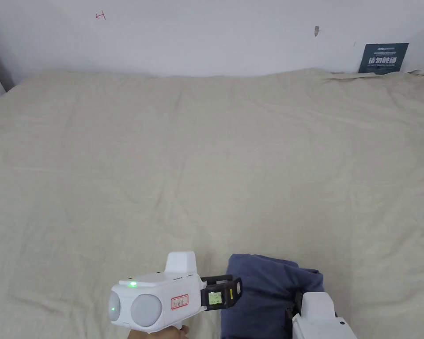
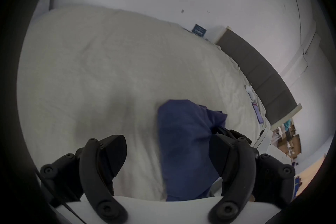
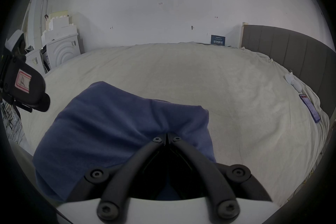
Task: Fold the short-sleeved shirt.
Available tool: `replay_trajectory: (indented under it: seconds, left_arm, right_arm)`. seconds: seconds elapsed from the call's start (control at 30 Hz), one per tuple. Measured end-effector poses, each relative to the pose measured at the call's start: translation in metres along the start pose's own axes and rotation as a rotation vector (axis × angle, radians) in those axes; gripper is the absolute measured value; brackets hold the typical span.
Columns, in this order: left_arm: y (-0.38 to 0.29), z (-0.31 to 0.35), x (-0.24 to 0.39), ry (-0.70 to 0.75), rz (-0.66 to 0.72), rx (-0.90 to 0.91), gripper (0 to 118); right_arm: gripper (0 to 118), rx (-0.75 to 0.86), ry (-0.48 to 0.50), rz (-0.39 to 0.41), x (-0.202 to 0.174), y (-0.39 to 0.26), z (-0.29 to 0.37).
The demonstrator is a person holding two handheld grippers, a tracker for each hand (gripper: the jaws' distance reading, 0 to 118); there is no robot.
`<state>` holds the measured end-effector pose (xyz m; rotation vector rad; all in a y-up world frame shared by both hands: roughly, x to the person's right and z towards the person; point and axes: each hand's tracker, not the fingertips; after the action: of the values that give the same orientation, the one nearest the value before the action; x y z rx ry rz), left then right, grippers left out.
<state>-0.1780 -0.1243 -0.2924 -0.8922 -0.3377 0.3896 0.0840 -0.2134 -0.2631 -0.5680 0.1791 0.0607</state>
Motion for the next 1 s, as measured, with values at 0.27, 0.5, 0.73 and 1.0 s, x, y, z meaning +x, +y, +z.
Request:
replay_trajectory:
  seconds: [0.27,0.5,0.73,1.0]
  left_arm:
    - [0.009,-0.046,0.011,0.002,-0.084,-0.161,76]
    - [0.011,-0.058,-0.006,-0.035,0.051,-0.236,35]
    - [0.007,-0.052,-0.009,-0.054,0.043,-0.198,27]
    - [0.021,-0.03,0.003,-0.09,-0.013,-0.161,24]
  right_arm:
    - [0,-0.007,0.009,0.019,-0.006,0.008,0.009]
    - [0,-0.021,0.03,0.037,-0.011,0.021,0.02]
    - [0,-0.021,0.091,0.028,-0.002,0.04,0.036]
    - [0,0.194,0.113,0.026,0.024,0.099,0.098]
